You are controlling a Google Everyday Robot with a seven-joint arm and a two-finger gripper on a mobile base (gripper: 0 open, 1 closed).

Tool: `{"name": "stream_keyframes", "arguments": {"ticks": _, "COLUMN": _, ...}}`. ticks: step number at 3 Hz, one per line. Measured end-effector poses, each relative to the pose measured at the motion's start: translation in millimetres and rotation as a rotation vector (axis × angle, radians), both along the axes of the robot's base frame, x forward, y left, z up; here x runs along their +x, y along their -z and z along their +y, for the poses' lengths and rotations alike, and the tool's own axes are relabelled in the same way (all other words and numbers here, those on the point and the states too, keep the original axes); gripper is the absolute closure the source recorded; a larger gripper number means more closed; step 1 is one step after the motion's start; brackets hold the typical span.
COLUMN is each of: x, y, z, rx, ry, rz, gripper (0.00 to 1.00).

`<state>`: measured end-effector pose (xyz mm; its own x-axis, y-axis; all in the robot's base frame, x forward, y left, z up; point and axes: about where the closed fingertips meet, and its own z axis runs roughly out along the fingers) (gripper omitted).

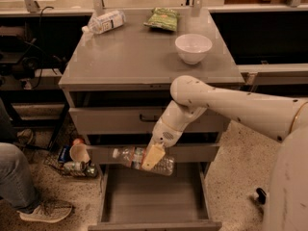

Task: Place water bottle into bottom drawer

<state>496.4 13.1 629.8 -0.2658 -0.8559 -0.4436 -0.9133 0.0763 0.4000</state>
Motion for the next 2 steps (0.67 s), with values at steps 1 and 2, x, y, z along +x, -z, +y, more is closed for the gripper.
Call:
{"name": "stream_keyframes", "arguments": {"ticks": 1, "x": -6.6, "y": 48.1, "z": -12.5, "rx": -0.014, "ry": 0.063, "rz": 0.047, "gripper": 1.0}}
{"name": "stream_keyframes", "arguments": {"ticks": 2, "x": -7.2, "y": 95.0, "z": -25.8, "rx": -0.013, "ry": 0.148, "rz": 0.063, "gripper": 1.0}}
